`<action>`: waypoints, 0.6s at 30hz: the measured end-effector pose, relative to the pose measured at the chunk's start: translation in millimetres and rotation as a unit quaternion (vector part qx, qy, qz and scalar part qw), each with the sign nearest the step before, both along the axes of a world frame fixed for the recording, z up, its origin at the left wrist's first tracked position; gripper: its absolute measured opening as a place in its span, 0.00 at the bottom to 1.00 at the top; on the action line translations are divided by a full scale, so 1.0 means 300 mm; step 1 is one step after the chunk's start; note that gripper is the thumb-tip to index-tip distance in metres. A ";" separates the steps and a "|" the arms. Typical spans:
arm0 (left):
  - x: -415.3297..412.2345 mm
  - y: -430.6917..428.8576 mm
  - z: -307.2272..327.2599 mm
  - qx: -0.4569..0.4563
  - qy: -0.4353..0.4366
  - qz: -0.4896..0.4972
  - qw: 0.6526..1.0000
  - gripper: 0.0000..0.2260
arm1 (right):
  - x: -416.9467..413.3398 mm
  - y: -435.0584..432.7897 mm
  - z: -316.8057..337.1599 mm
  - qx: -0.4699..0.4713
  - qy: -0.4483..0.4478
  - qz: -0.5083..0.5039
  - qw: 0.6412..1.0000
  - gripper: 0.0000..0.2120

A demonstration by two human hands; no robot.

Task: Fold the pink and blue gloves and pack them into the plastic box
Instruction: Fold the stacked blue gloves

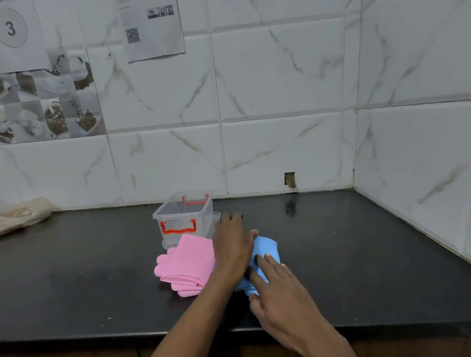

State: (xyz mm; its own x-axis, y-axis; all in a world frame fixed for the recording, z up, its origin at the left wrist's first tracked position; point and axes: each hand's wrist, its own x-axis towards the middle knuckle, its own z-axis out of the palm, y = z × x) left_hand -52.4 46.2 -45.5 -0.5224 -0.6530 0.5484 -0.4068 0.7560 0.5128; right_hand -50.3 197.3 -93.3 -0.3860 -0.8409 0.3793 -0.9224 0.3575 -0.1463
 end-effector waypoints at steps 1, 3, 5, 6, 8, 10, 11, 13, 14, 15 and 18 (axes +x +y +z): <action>0.002 -0.011 -0.010 -0.012 -0.034 0.004 0.999 0.17 | 0.001 0.000 0.005 -0.007 -0.013 0.010 1.000 0.28; 0.003 -0.031 -0.036 0.012 -0.087 -0.016 0.996 0.14 | 0.000 0.000 0.030 -0.065 -0.100 0.021 0.993 0.24; 0.001 -0.037 -0.067 0.011 -0.105 -0.029 0.994 0.14 | -0.020 0.000 0.061 -0.194 -0.220 -0.036 0.955 0.19; 0.002 -0.034 -0.075 0.002 -0.102 -0.027 0.994 0.12 | -0.042 -0.001 0.078 -0.252 -0.261 -0.094 0.927 0.17; 0.004 -0.031 -0.089 0.003 -0.095 -0.016 0.995 0.11 | -0.085 -0.011 0.115 -0.279 -0.326 -0.198 0.881 0.16; 0.010 -0.024 -0.096 0.021 -0.081 -0.014 0.996 0.11 | -0.113 -0.036 0.142 -0.253 -0.402 -0.218 0.853 0.18; 0.016 -0.019 -0.098 0.032 -0.067 -0.020 0.997 0.12 | -0.119 -0.054 0.152 -0.245 -0.440 -0.200 0.840 0.19; 0.027 -0.010 -0.105 0.054 -0.027 -0.038 0.997 0.14 | -0.115 -0.093 0.162 -0.238 -0.510 -0.145 0.814 0.18; 0.034 -0.006 -0.106 0.064 -0.006 -0.049 0.997 0.15 | -0.109 -0.107 0.163 -0.240 -0.537 -0.123 0.800 0.18; 0.040 -0.002 -0.108 0.084 0.023 -0.061 0.994 0.16 | -0.105 -0.116 0.161 -0.244 -0.557 -0.108 0.787 0.19; 0.062 0.013 -0.098 0.187 0.115 -0.115 0.969 0.22 | -0.099 -0.124 0.135 -0.277 -0.601 -0.069 0.747 0.23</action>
State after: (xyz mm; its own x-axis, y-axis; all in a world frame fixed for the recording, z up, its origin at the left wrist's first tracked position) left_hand -33.9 50.2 -75.0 -0.5690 -0.7099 0.4150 -0.0926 0.5568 0.8255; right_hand -79.8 160.1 -52.8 -0.7961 -0.6041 -0.0368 0.0344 0.0155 -0.9993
